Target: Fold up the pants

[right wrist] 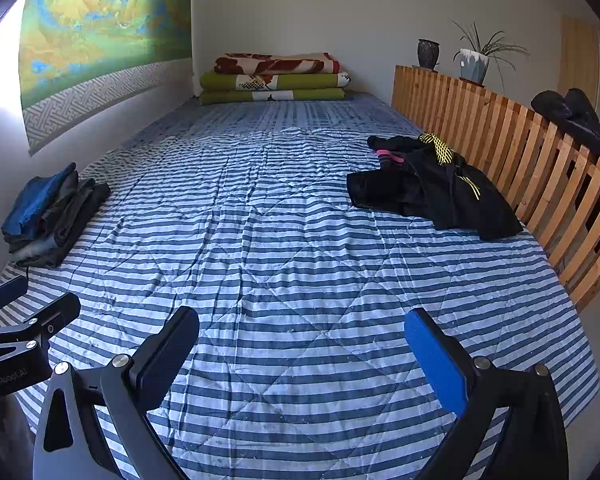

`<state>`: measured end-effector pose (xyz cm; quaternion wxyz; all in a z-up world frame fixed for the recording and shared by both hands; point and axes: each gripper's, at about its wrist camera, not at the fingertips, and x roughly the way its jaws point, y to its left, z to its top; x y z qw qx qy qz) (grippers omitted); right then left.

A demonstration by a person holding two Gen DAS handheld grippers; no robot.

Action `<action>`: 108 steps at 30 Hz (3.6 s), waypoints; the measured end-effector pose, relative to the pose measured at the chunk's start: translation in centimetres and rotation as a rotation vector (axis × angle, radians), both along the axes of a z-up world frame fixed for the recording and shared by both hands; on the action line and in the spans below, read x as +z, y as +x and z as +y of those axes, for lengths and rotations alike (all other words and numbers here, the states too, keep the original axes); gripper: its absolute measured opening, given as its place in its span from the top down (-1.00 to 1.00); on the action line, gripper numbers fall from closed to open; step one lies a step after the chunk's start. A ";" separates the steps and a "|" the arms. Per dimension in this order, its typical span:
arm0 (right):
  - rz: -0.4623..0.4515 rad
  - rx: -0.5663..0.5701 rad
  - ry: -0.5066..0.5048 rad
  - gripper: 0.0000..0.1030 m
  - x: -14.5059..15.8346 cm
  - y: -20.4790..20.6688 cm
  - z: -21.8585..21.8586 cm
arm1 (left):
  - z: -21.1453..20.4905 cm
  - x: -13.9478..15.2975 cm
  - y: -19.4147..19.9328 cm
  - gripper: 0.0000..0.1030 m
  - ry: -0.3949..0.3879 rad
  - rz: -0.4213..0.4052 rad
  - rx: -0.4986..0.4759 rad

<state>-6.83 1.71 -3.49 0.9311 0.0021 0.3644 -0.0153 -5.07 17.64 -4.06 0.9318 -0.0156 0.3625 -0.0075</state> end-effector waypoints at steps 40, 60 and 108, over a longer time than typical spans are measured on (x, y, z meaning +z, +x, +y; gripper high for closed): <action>0.011 -0.006 0.004 -0.96 -0.4 0.3 -0.3 | -0.2 -0.1 0.1 -1.00 0.009 0.001 0.003; 0.020 -0.004 0.011 -0.96 -0.6 0.4 -0.2 | -0.5 -0.2 0.3 -1.00 0.017 -0.004 0.002; 0.096 -0.106 0.035 -0.96 -4.9 5.1 -5.7 | -1.5 -4.3 5.5 -1.00 -0.020 0.055 -0.020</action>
